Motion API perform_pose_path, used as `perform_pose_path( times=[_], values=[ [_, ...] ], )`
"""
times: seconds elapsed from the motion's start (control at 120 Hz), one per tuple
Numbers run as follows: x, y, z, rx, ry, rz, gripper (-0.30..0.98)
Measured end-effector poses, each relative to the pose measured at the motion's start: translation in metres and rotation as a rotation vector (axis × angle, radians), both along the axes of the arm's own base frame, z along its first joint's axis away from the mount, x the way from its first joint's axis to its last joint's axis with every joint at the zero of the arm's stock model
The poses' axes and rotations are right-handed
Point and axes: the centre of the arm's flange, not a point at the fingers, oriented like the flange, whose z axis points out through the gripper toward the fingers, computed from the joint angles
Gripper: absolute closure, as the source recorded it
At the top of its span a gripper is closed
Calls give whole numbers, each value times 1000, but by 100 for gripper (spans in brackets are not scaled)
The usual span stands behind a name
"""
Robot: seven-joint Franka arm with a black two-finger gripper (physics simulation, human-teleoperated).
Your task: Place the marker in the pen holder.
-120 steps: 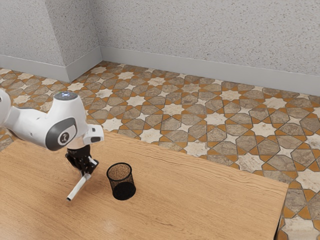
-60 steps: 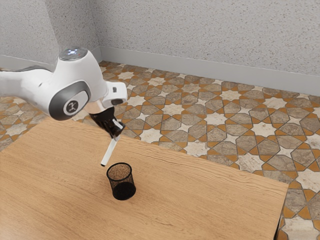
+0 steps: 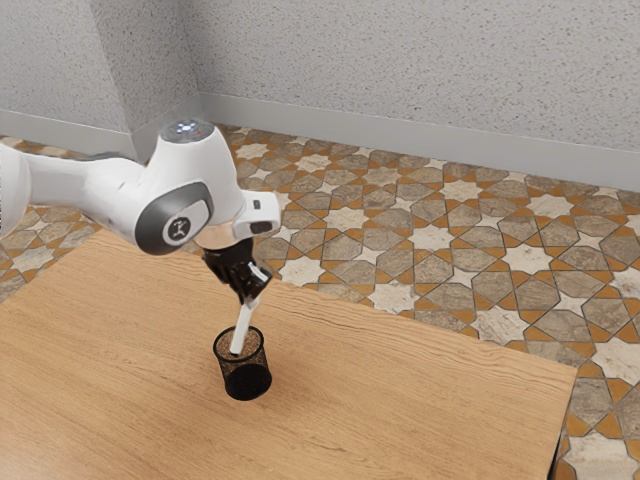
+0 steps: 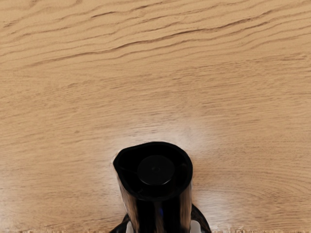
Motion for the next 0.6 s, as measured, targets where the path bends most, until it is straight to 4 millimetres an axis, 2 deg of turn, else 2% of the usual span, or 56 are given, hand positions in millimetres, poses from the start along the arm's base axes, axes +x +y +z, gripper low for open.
perform_pose_path(
  times=[0.167,0.267,0.333,0.367,0.425,0.492,0.55,0.6],
  values=[
    [-9,2,-20,3,43,10,75],
    [-12,0,-25,-4,60,2,53],
    [-9,-3,-16,-7,64,-6,39],
    [3,-5,8,-10,44,-9,33],
    [25,-10,71,-15,5,-26,25],
    [34,-10,134,-15,-6,-61,18],
    [30,-5,162,-7,21,-96,14],
    [25,3,175,-3,51,-117,11]
  ],
)
